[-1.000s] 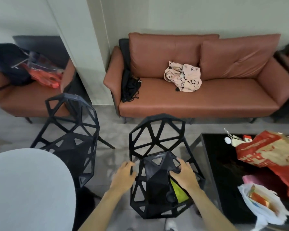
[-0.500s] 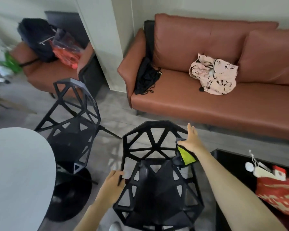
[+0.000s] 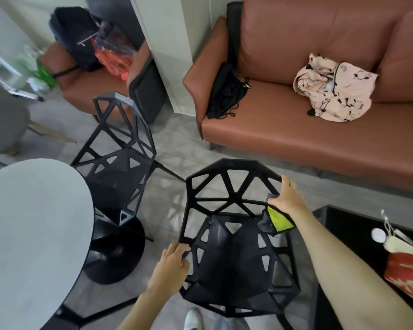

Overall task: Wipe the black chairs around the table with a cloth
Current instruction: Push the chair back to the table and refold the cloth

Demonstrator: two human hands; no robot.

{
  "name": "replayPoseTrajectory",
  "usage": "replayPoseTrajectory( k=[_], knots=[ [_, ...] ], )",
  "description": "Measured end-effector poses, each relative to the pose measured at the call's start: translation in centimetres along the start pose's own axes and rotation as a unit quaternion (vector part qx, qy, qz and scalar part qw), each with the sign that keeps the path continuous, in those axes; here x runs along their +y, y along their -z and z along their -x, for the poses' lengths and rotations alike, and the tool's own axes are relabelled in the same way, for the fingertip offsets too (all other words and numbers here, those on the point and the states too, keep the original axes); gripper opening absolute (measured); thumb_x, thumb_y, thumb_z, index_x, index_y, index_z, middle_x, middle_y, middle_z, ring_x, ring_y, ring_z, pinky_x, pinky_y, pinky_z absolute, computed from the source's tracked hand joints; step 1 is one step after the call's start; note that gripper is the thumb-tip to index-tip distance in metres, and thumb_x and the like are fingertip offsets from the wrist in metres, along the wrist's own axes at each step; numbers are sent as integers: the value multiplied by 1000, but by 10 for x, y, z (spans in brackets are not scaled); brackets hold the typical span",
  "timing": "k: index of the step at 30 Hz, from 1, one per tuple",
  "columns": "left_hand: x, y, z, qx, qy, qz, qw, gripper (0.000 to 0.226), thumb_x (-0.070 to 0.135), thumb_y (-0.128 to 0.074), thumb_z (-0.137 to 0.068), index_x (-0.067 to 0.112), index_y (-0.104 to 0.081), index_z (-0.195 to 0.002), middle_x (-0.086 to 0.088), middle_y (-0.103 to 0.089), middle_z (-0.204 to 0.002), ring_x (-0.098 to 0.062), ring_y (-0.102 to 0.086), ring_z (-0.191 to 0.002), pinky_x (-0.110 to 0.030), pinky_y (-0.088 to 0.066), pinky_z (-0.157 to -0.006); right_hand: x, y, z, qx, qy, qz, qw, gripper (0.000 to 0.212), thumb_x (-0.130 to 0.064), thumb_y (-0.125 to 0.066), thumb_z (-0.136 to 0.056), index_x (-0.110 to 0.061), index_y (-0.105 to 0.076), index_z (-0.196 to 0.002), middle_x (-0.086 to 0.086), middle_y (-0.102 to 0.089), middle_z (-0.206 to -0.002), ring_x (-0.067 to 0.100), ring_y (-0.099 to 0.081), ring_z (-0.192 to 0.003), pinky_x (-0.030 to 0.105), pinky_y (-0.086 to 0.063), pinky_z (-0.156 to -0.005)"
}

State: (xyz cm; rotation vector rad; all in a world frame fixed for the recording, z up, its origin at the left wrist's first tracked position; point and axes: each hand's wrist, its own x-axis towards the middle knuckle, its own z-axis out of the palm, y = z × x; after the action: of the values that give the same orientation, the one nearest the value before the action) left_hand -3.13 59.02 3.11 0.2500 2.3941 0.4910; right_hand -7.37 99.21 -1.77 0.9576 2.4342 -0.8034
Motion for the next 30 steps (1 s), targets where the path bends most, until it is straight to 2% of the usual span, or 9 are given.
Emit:
replayPoseTrajectory(
  k=[4, 10, 16, 21, 25, 30],
  knots=[
    [-6, -8, 10, -3, -22, -3, 1000, 37, 19, -44, -106, 27, -51, -142, 11, -46, -138, -16, -40, -132, -35, -43, -105, 11, 0, 19, 7, -41, -10, 999, 97, -38, -74, -88, -20, -14, -161, 8, -26, -161, 40, -52, -129, 44, -45, -88],
    [-28, -33, 19, 7, -66, 8, 998, 40, 15, -44, -104, 24, -54, -142, 8, -48, -141, -19, -41, -132, -35, -40, -108, 41, -13, 56, 8, -112, -36, 993, 106, -43, -80, -85, -16, -13, -162, 11, -18, -166, 43, -38, -144, 56, -39, -111],
    [-36, -66, 34, -2, -92, 19, 996, 38, 16, -47, -104, 23, -53, -140, 5, -47, -143, -23, -43, -130, -35, -43, -104, 67, -41, 112, -1, -112, -34, 993, 110, -43, -83, -79, -19, -15, -162, 12, -19, -165, 44, -38, -143, 59, -40, -113],
    [-14, -85, 52, 3, -98, 60, 993, 43, 18, -49, -104, 21, -49, -146, 3, -49, -144, -22, -48, -132, -40, -46, -107, 83, -61, 164, -28, -77, -23, 996, 110, -41, -80, -83, -23, -8, -164, 9, -11, -170, 41, -34, -148, 55, -38, -116],
    [24, -102, 62, 14, -85, 76, 993, 49, 17, -51, -103, 22, -42, -151, 1, -49, -146, -23, -48, -133, -44, -47, -108, 91, -68, 188, -45, -25, -20, 998, 108, -44, -79, -83, -27, -9, -164, 6, -12, -169, 39, -35, -147, 55, -38, -115],
    [73, -132, 74, 34, -53, 134, 989, 57, 16, -52, -102, 23, -36, -156, -5, -46, -153, -29, -43, -140, -51, -42, -113, 91, -68, 204, -66, 30, -17, 997, 105, -45, -77, -84, -27, -11, -164, 7, -17, -168, 37, -36, -147, 52, -38, -114]
  ],
)
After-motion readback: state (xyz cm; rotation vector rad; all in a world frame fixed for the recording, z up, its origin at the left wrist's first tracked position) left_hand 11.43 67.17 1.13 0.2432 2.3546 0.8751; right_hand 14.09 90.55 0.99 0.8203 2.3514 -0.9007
